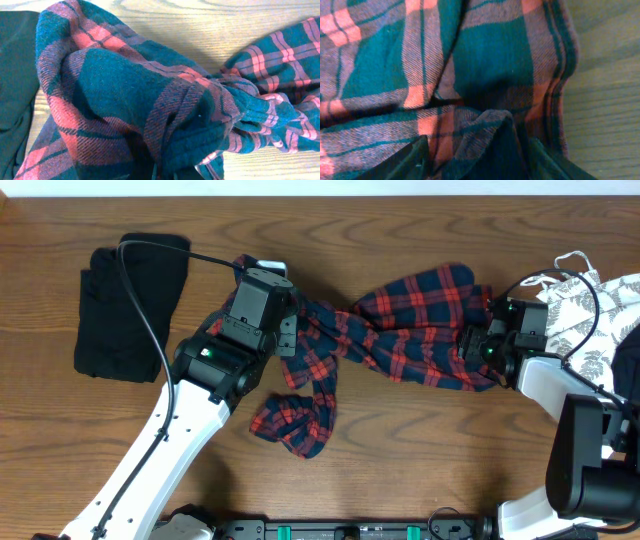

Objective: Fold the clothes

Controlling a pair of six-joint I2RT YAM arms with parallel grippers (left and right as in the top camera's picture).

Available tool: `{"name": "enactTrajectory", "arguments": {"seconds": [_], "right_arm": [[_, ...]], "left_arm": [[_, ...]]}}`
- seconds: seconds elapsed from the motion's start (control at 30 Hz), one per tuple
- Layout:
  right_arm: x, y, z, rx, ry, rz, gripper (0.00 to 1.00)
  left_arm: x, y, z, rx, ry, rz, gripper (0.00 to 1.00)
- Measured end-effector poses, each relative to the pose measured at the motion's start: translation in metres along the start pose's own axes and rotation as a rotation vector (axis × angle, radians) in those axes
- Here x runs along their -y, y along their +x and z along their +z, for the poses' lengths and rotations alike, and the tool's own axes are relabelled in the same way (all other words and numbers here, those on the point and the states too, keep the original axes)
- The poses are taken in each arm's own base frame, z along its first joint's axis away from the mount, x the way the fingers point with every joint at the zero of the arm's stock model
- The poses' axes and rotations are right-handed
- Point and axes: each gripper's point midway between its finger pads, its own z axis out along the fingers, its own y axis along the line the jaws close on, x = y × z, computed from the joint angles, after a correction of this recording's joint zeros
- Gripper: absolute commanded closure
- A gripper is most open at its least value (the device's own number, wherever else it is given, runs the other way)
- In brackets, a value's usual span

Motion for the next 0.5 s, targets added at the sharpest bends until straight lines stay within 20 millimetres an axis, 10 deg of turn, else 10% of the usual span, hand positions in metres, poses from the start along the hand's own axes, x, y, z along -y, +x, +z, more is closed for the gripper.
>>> {"name": "enactTrajectory", "arguments": {"seconds": [0.2, 0.5], "right_arm": [[-0.0007, -0.006, 0.0015, 0.025, -0.004, -0.002, 0.48], [-0.0019, -0.0099, 0.0016, 0.041, -0.01, 0.0, 0.86]], "left_arm": [[0.0, 0.0, 0.0, 0.0, 0.0, 0.0, 0.92], [0.0, 0.0, 0.0, 0.0, 0.0, 0.0, 0.92]]}}
